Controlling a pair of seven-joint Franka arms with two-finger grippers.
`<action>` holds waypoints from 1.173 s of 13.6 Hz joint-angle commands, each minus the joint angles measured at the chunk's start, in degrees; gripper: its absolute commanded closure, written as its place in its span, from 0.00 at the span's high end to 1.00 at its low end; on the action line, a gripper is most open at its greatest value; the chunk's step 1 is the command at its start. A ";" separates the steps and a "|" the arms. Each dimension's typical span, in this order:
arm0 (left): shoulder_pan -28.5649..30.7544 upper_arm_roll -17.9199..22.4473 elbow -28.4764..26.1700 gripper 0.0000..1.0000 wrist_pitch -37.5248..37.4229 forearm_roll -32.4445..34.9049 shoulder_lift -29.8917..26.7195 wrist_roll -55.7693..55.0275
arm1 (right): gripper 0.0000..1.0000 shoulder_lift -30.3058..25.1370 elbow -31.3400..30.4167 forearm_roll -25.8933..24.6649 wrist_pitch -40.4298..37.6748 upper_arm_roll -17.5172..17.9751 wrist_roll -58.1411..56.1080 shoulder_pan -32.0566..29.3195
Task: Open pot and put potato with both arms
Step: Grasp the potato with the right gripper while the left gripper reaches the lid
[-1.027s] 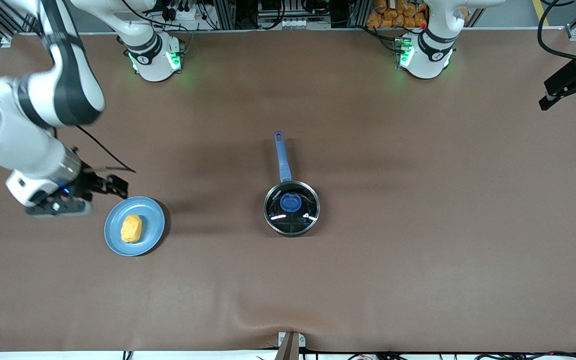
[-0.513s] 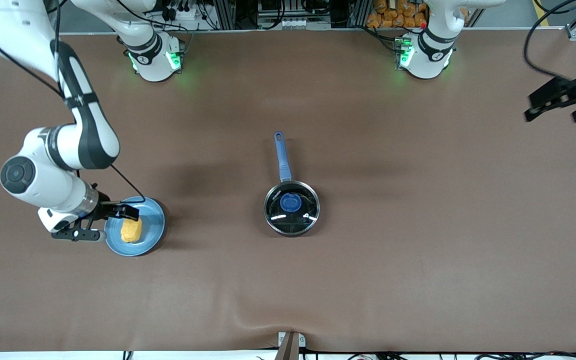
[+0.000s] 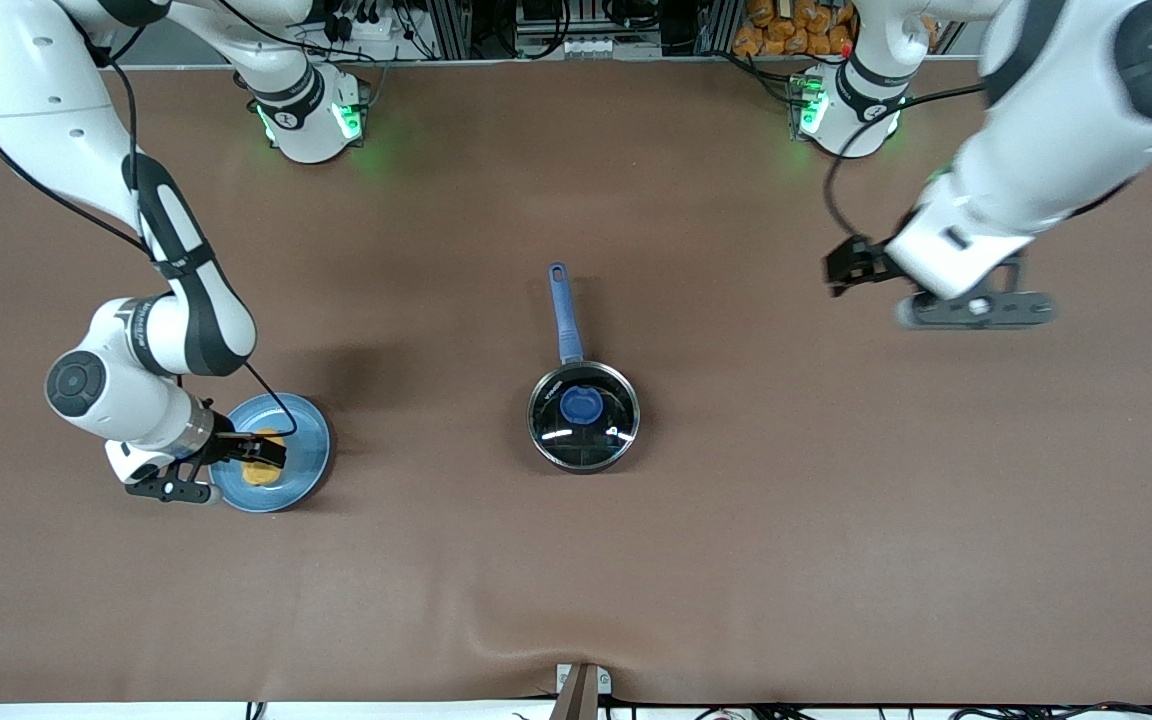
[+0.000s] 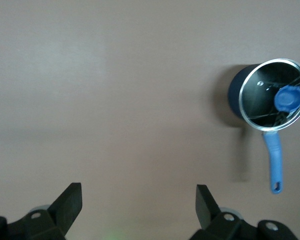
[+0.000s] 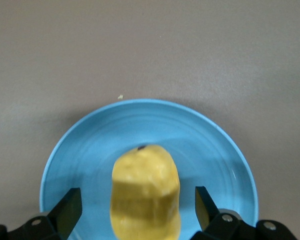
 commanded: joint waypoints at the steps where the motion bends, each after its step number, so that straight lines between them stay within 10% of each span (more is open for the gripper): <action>1: -4.77 0.35 3.02 1.00 2.19 0.35 3.86 -7.79 | 1.00 1.80 0.98 0.33 2.19 0.70 0.34 -0.72; 2: -6.53 0.35 4.16 1.00 3.07 0.35 5.52 -10.44 | 0.99 1.81 1.07 0.33 1.58 0.70 -0.18 -0.72; 4: -9.70 0.35 5.83 1.00 5.18 0.35 8.78 -12.56 | 0.40 1.81 1.42 -0.63 1.40 0.62 -1.32 -0.64; 7: -13.13 0.52 5.92 1.00 11.41 0.44 12.12 -15.81 | 0.02 1.63 1.42 -0.64 0.70 0.62 -2.91 -0.55; 16: -21.48 2.09 11.72 1.00 29.08 7.72 28.64 -32.94 | 0.00 -5.04 5.90 0.33 -13.19 1.06 0.41 3.13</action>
